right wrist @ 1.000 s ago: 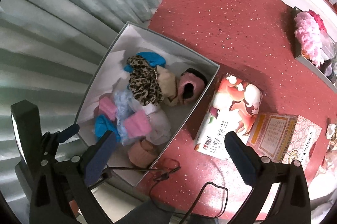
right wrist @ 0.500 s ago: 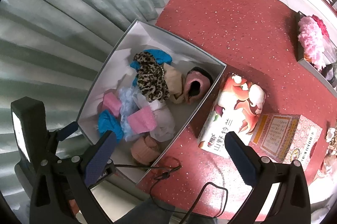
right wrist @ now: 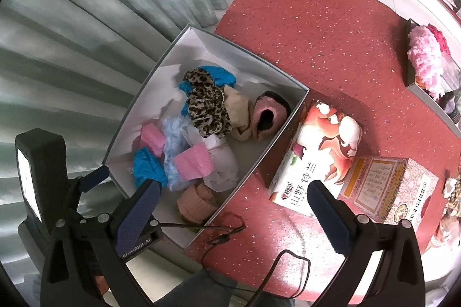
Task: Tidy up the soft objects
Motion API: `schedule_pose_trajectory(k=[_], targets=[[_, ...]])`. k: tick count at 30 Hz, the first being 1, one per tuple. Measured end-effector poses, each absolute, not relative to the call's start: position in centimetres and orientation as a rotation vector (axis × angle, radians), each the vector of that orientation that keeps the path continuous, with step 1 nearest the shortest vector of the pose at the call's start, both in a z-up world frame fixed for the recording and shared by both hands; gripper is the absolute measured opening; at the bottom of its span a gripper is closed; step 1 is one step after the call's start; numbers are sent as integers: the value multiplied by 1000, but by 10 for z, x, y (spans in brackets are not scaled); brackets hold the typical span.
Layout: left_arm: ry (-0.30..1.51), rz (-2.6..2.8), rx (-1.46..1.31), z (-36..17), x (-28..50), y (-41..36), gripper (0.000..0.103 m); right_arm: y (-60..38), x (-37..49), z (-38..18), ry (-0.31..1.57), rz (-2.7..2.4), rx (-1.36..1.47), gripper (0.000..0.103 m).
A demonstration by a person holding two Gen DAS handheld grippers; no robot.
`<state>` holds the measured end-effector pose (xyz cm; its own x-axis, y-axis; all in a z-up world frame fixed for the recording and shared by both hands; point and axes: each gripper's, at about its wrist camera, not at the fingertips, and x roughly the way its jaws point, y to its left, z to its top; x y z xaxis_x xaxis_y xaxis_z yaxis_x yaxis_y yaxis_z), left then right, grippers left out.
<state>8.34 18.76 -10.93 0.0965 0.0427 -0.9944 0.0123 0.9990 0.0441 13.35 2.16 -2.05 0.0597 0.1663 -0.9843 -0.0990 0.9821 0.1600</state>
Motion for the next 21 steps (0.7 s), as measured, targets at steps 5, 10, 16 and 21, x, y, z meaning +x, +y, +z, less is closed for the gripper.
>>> schedule_pose_trajectory(k=[5, 10, 16, 21], targets=[[1475, 20, 50, -109, 82, 185, 90, 21, 133, -21, 1504, 205, 49, 103], [1480, 21, 45, -110, 82, 184, 90, 21, 134, -22, 1506, 210, 44, 103], [1483, 23, 46, -111, 83, 184, 90, 23, 134, -23, 1509, 210, 34, 103], [1493, 26, 40, -114, 85, 185, 90, 24, 133, -25, 1515, 211, 33, 103]])
